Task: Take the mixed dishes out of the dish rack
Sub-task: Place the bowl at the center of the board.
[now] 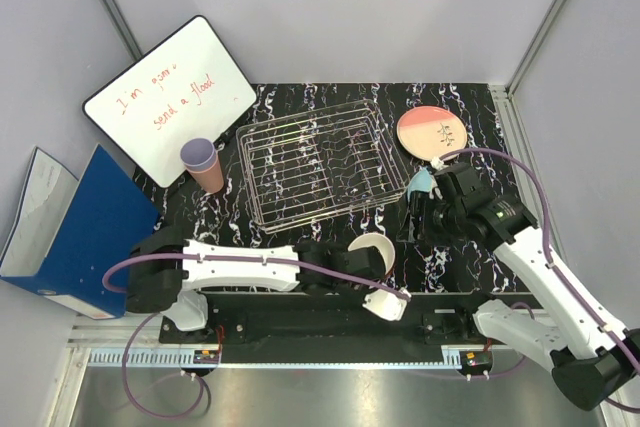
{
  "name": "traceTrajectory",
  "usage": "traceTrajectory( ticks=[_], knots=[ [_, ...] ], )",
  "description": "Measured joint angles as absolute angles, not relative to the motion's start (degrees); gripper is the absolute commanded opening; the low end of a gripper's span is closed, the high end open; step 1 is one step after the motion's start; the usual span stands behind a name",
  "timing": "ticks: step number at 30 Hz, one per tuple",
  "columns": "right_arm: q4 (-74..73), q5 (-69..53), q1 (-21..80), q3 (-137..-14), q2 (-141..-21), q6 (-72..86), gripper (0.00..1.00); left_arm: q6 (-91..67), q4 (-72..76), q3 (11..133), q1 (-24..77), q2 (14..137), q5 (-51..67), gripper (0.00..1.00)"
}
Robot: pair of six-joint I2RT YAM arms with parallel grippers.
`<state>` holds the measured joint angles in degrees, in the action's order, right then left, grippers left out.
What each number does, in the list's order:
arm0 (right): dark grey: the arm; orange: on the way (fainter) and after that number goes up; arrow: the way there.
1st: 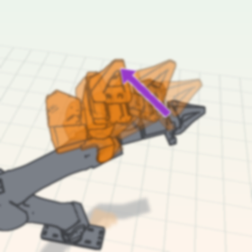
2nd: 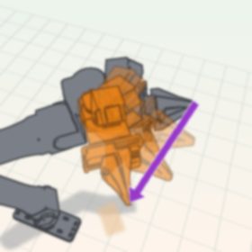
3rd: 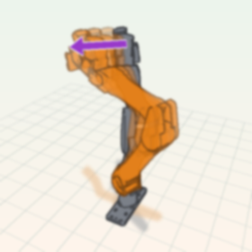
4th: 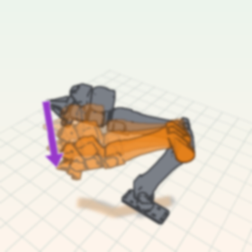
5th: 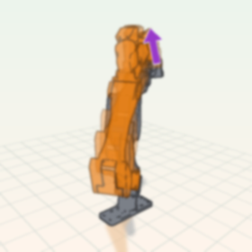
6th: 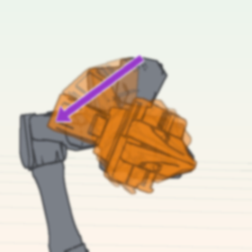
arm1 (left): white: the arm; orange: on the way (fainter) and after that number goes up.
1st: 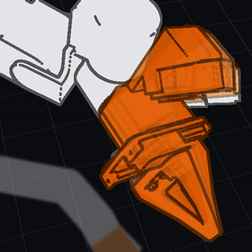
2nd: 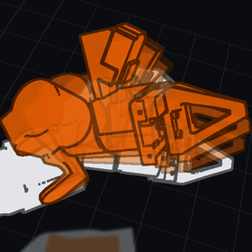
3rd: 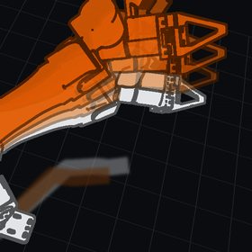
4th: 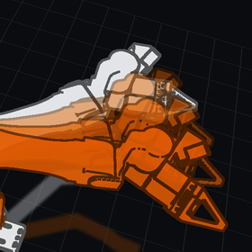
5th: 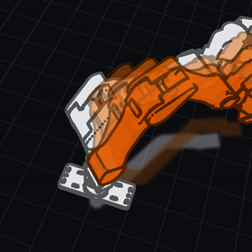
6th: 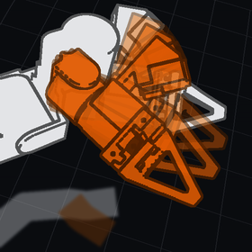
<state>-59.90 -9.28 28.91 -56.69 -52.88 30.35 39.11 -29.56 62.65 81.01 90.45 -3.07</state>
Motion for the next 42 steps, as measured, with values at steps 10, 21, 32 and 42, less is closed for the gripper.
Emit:
traceTrajectory(
  ticks=[10, 21, 32, 42],
  knots=[
    [-56.8, -8.6, 36.9, -56.2, -59.2, 34.3, 0.62, 39.4, -29.5, 62.6, 81.0, 86.8, -3.0, 0.00],
    [-53.4, -5.0, 41.6, -52.7, -64.2, 36.4, 0.09, 40.3, -31.6, 62.4, 81.0, 86.5, -3.6, 0.00],
    [-50.2, -5.3, 42.0, -49.9, -65.8, 36.1, 0.00, 40.7, -33.0, 62.2, 81.4, 85.3, -3.2, 0.00],
    [-49.3, -2.5, 42.2, -49.8, -63.4, 37.6, 0.00, 36.6, -30.3, 62.7, 81.6, 85.0, -11.7, 0.99]
  ],
)
